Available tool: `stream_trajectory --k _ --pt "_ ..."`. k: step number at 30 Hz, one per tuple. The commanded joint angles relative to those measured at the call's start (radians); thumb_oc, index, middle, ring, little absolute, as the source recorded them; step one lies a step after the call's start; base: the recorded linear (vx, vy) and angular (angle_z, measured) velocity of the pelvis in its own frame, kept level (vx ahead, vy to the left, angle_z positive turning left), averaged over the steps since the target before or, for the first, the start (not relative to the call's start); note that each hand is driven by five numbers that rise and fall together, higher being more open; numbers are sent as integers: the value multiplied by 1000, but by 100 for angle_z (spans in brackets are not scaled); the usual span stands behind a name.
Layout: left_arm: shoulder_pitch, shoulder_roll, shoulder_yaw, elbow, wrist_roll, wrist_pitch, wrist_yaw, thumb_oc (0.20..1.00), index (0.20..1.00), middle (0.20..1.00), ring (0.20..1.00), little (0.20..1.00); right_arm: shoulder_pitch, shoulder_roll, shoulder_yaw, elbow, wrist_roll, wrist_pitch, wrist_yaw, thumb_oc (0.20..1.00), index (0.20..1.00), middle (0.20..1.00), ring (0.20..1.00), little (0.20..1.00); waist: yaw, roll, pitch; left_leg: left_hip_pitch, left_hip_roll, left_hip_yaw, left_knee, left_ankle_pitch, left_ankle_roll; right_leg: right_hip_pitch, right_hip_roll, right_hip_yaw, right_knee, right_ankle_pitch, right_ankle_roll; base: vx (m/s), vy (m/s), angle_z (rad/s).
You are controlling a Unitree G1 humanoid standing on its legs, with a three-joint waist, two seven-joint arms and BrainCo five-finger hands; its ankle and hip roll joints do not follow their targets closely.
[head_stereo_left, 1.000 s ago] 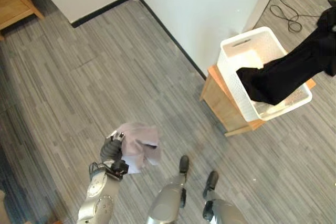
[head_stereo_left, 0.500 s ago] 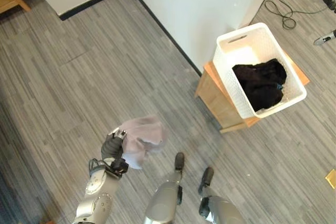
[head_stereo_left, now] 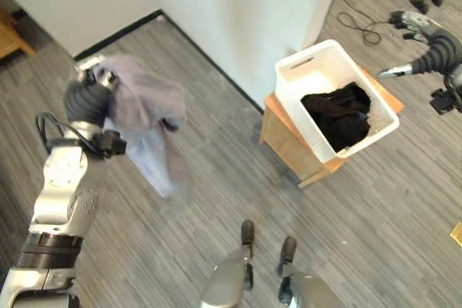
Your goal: Pick up bed clothes into laundry basket.
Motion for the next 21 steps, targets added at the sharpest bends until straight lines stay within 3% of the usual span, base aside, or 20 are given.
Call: stream_trajectory --k 1,2,4,5,6,7,11,12,13,14,21 --pt "-59 27 -42 30 63 -72 7 200 200 200 200 200 130 -17 -98 -66 48 -48 -47 1000 1000 1000 1000 1000 -45 -27 -118 88 90 4 3 -96 -86 -16 -77 -29 13 9 80 44 -6 -26" --pt "-114 16 -76 48 55 -64 4 200 200 200 200 200 250 48 -202 -115 59 -55 -44 1000 1000 1000 1000 1000 -76 -19 -135 104 92 16 3 -103 -85 -7 -76 -23 13 6 82 50 -3 -18" --pt "-153 7 -107 68 53 -65 6 200 200 200 200 200 329 88 -270 -151 60 -55 -45 1000 1000 1000 1000 1000 -76 -20 -142 112 93 21 3 -107 -84 -1 -76 -22 13 3 82 33 -4 -13" --pt "-183 -7 -120 80 47 -61 10 200 200 200 200 200 371 141 -287 -179 62 -62 -42 1000 1000 1000 1000 1000 -98 -14 -150 118 95 28 3 -109 -83 2 -74 -17 13 0 83 49 -14 -38" --pt "-249 -46 -175 113 45 -56 17 200 200 200 200 200 432 254 -308 -196 91 -66 -48 1000 1000 1000 1000 1000 -110 -11 -159 134 100 33 3 -118 -83 14 -71 -12 13 -9 84 34 -14 -35" --pt "-255 -46 -181 115 45 -57 17 200 200 200 200 200 436 257 -314 -198 90 -66 -48 1000 1000 1000 1000 1000 -107 -14 -159 130 99 33 3 -113 -83 11 -72 -12 13 -5 83 33 -19 -29" --pt "-433 -170 -323 261 25 -32 14 200 200 200 200 200 581 541 -223 -227 362 -56 70 1000 1000 1000 1000 1000 -145 -17 -187 142 105 38 3 -111 -84 20 -68 -10 13 -9 82 17 -39 -15" --pt "-503 -184 -354 356 30 -14 25 200 200 200 200 200 647 600 -190 -210 372 -46 91 1000 1000 1000 1000 1000 -166 -18 -205 144 109 45 3 -109 -86 18 -64 -7 13 -9 82 21 -8 -5" --pt "-506 -184 -357 359 29 -15 24 200 200 200 200 200 648 602 -190 -211 371 -46 91 1000 1000 1000 1000 1000 -165 -19 -206 144 109 45 3 -109 -86 17 -64 -7 13 -9 82 33 3 -6" --pt "-613 -225 -409 472 18 5 36 200 200 200 200 200 687 667 -134 -200 464 -28 95 1000 1000 1000 1000 1000 -192 -20 -219 157 113 57 3 -112 -90 23 -59 0 13 -9 83 17 0 -5" --pt "-815 -279 -465 705 79 18 22 200 200 200 200 200 819 688 -28 -282 509 28 228 1000 1000 1000 1000 1000 -241 -30 -238 162 118 82 3 -112 -98 12 -55 24 13 -3 84 28 -20 -13"
